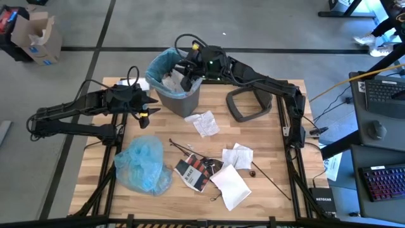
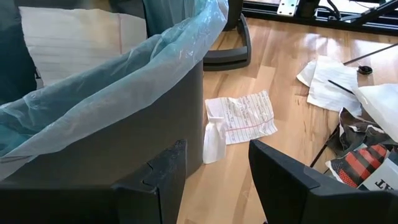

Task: Pick and place trash into bin
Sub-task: Put the white notebook into the trash bin

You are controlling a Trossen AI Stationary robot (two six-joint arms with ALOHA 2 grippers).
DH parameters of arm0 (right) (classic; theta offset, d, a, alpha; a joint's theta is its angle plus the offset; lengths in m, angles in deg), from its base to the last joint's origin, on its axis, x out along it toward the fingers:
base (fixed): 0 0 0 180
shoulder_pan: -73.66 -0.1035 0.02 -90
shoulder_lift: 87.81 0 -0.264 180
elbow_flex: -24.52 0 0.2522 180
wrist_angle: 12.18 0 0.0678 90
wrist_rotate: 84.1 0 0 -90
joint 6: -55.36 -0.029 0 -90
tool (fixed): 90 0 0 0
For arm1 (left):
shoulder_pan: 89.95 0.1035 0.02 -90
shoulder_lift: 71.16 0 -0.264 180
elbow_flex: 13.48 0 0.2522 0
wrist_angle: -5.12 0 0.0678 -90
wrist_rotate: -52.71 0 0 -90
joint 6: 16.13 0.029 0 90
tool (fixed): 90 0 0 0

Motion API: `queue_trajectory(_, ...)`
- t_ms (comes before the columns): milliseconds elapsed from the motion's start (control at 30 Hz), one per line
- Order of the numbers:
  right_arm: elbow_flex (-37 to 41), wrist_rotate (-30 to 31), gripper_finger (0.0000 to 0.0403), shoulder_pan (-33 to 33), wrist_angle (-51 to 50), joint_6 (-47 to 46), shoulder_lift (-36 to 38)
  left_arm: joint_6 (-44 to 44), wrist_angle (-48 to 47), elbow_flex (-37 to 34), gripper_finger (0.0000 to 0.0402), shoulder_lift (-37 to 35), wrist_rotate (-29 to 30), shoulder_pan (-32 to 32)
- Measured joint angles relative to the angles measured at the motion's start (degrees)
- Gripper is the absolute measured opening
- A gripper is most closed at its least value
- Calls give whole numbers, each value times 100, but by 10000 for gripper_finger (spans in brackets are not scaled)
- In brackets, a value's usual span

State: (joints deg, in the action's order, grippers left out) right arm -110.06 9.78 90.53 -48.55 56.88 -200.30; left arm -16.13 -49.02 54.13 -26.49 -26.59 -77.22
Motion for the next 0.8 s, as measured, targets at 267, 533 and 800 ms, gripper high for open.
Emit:
queue_trajectory(267, -1030, 36, 230, 10, -2049, 0, 4, -1, -10, 0, 166, -2, 0, 2)
queue_trajectory(533, -1299, 339, 252, -257, -3756, 166, 316, -73, -25, 0, 166, -2, 0, 1)
queue_trajectory(800, -393, 176, 253, -536, -4267, 126, 321, -79, -109, 0, 166, -2, 0, 1)
